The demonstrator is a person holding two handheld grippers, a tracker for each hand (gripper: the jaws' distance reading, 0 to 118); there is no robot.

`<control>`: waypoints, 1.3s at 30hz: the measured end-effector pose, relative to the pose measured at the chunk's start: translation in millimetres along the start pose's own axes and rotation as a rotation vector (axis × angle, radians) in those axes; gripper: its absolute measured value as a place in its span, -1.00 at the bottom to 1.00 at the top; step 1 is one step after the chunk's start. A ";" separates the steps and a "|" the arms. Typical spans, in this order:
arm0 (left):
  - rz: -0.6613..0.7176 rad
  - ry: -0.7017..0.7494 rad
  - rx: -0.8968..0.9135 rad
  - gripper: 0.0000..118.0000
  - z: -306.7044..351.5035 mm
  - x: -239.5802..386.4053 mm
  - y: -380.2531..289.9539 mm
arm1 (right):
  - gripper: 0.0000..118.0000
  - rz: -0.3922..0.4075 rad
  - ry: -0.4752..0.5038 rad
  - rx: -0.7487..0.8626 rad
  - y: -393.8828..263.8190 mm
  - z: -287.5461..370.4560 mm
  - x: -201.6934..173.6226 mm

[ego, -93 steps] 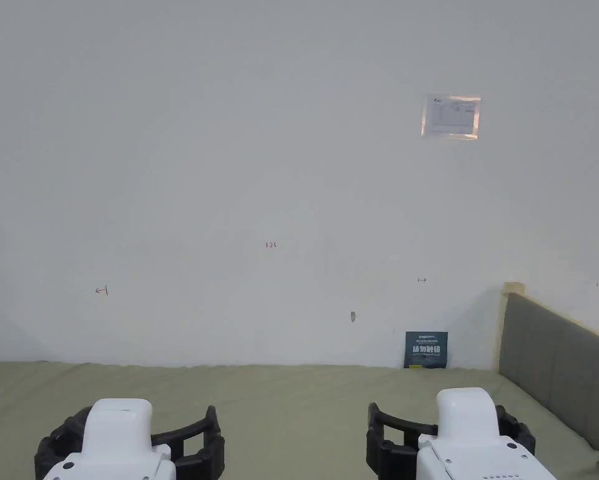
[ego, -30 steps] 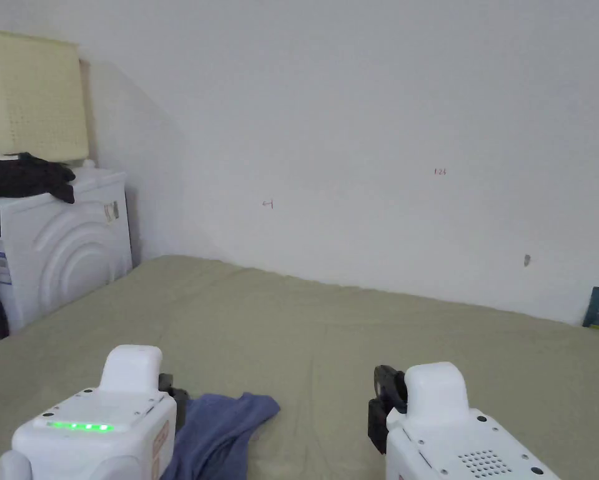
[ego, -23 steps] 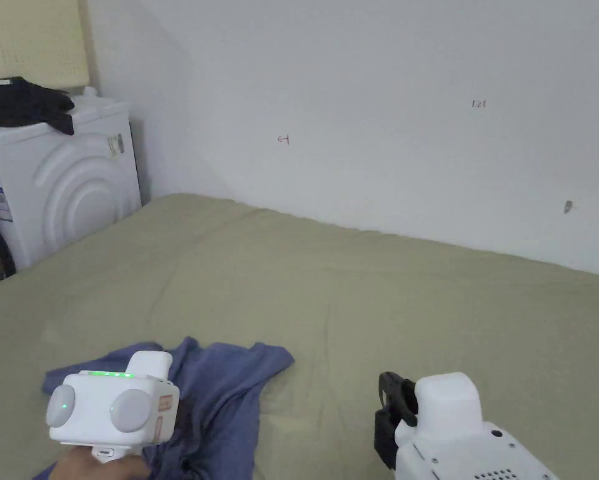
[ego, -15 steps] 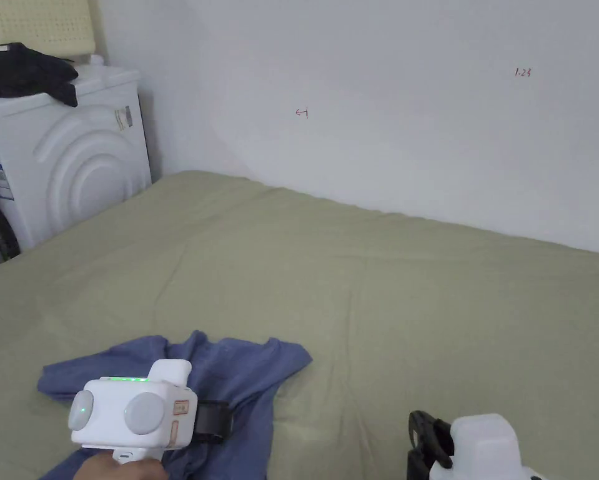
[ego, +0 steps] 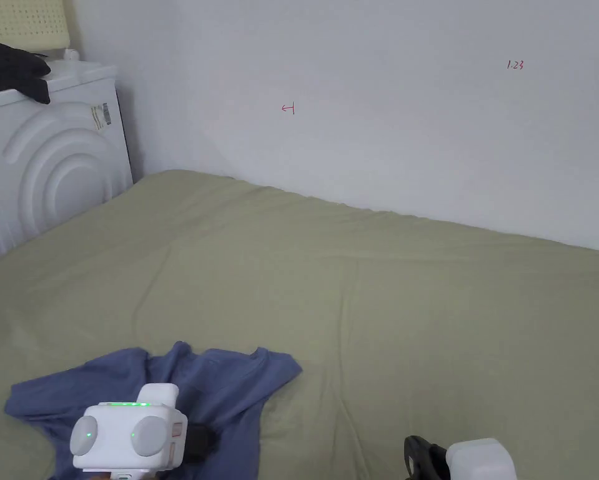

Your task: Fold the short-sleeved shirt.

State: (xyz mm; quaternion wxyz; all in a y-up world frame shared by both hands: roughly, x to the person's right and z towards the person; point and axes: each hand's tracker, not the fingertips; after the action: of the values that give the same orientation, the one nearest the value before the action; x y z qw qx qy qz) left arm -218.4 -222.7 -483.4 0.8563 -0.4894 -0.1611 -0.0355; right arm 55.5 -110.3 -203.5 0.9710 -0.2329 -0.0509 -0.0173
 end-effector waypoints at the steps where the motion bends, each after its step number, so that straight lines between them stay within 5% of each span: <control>1: 0.016 0.036 0.046 -0.78 7.1 -3.5 2.4 | -0.99 0.001 -0.001 0.009 -0.2 3.5 -0.6; 2: 0.029 0.042 0.041 -0.99 7.3 -7.3 3.5 | -0.99 0.001 -0.003 0.013 0.3 5.5 -0.7; 4: 0.103 -0.022 -0.003 -1.00 3.7 -21.2 0.0 | -0.99 -0.005 -0.001 0.019 2.3 10.3 0.4; 7: 0.026 0.001 0.024 -1.00 17.7 -7.6 3.3 | -0.99 -0.003 -0.006 0.034 3.2 23.5 3.0; 11: 0.073 -0.202 0.129 -1.00 43.2 22.0 18.1 | -0.99 -0.009 -0.034 0.052 3.5 40.8 15.3; 31: -0.389 -0.728 0.252 -1.00 135.5 418.5 20.3 | -0.99 -0.164 -0.370 0.112 -37.4 185.8 158.9; 39: -0.508 -0.471 -0.018 -1.00 13.0 508.3 -46.3 | -0.99 -0.244 -0.466 0.057 -73.2 196.2 214.8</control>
State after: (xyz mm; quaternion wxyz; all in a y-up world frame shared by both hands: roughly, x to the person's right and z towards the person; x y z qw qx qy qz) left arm 248.9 -186.4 -281.2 0.7550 -0.4362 -0.4707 -0.1348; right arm 247.1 -88.5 26.3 0.9299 -0.1951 -0.3016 -0.0788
